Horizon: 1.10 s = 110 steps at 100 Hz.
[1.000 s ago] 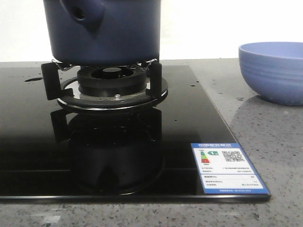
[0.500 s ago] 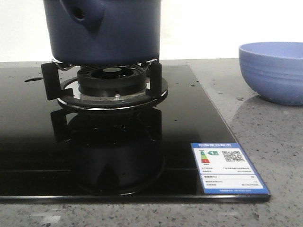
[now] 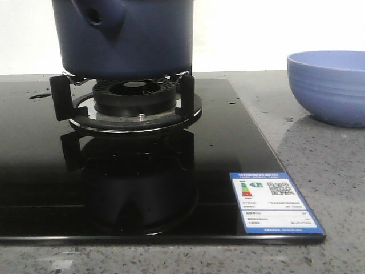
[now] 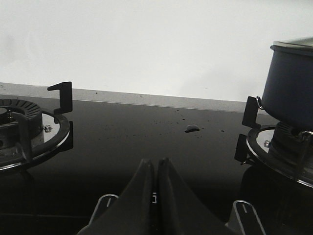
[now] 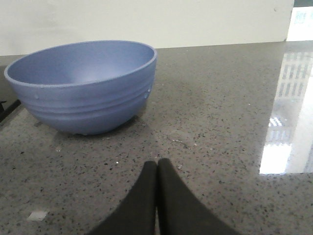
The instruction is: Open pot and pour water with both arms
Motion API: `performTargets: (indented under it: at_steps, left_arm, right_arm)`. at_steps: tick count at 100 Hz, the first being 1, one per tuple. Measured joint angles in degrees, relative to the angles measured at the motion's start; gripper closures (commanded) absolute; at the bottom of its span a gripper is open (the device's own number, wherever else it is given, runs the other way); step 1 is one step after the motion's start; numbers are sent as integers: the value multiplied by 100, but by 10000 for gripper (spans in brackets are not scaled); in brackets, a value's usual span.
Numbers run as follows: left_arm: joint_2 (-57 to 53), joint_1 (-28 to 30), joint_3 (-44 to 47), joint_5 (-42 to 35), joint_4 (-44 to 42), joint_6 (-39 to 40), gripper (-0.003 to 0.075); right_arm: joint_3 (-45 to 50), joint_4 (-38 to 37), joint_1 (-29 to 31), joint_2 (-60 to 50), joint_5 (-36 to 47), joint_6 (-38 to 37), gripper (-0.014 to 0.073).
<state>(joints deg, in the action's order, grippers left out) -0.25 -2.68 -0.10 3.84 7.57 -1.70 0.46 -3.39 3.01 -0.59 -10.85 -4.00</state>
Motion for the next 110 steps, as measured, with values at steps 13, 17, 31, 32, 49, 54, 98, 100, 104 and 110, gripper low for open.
performTargets:
  at_steps: [13,17,31,32,49,54,98,100,104,110]
  left_arm:
    - [0,0,0,-12,0,0,741]
    - [0,0,0,-12,0,0,741]
    - [0,0,0,-22,0,0,741]
    - [0,0,0,-22,0,0,741]
    - [0,0,0,-22,107,0,741]
    - [0,0,0,-22,203,0,741]
    - [0,0,0,-69,2806,0,741]
    - [0,0,0,-80,2931,0,741]
    - [0,0,0,-96,3106,0,741]
    - [0,0,0,-96,3232,0,741]
  right_arm:
    - [0,53,0,0,48,0,655]
    - [0,111,0,0,57,0,655]
    - [0,339,0,0,70,0,655]
    - [0,339,0,0,70,0,655]
    - [0,547,0,0,186,0,655]
    - [0,604,0,0,224,0,655]
    - [0,3009,0,0,357,0,655]
    - [0,3107,0,0,357,0,655]
    - [0,3195,0,0,343,0,655]
    - [-11,3270,0,0,242,0,655]
